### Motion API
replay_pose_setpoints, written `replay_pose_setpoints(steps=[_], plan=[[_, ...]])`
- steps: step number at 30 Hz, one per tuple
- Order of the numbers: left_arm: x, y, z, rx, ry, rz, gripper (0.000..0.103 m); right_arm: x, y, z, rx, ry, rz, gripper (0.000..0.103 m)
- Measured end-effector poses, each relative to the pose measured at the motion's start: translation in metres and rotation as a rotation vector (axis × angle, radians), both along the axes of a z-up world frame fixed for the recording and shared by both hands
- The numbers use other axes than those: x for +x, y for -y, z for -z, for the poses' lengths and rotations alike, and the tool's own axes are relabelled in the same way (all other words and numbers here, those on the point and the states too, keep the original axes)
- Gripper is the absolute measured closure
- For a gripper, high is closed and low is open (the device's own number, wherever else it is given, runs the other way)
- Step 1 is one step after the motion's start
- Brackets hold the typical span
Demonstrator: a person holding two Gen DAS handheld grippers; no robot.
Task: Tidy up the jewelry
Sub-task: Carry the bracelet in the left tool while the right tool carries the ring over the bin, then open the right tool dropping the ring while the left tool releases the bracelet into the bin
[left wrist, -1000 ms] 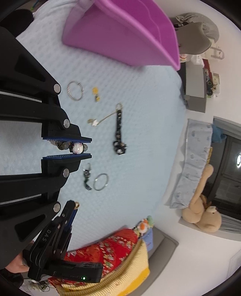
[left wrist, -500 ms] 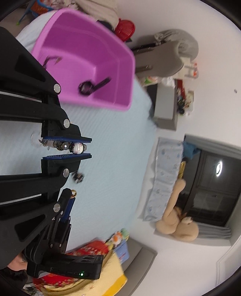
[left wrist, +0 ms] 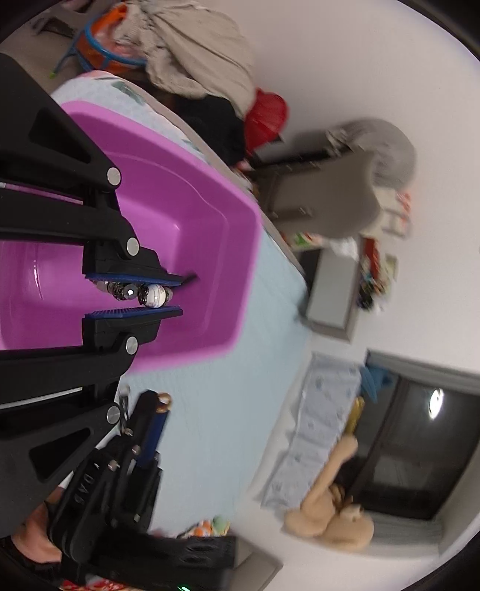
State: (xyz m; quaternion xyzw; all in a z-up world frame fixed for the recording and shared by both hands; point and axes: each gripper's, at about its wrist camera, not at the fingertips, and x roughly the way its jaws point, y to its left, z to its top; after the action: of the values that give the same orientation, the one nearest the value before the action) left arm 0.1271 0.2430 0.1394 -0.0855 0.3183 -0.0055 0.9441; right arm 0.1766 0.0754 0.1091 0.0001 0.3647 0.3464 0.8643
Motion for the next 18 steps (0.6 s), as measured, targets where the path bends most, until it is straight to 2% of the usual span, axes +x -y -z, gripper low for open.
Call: replay_pose_setpoints(steps=[2, 5, 10, 18], plan=[[0.008, -0.011, 0.016, 0.019, -0.046, -0.057, 0.092, 0.011, -0.016, 0.007, -0.027, -0.019, -0.022, 0.082], [0.018, -0.032, 0.043, -0.049, -0.128, -0.111, 0.092, 0.027, -0.038, 0.023, -0.073, -0.060, -0.048, 0.082], [0.032, -0.043, 0.076, -0.060, -0.234, -0.152, 0.092, 0.048, -0.063, 0.047, -0.150, -0.115, -0.072, 0.082], [0.042, -0.046, 0.099, -0.061, -0.321, -0.184, 0.092, 0.063, -0.084, 0.064, -0.224, -0.145, -0.073, 0.082]])
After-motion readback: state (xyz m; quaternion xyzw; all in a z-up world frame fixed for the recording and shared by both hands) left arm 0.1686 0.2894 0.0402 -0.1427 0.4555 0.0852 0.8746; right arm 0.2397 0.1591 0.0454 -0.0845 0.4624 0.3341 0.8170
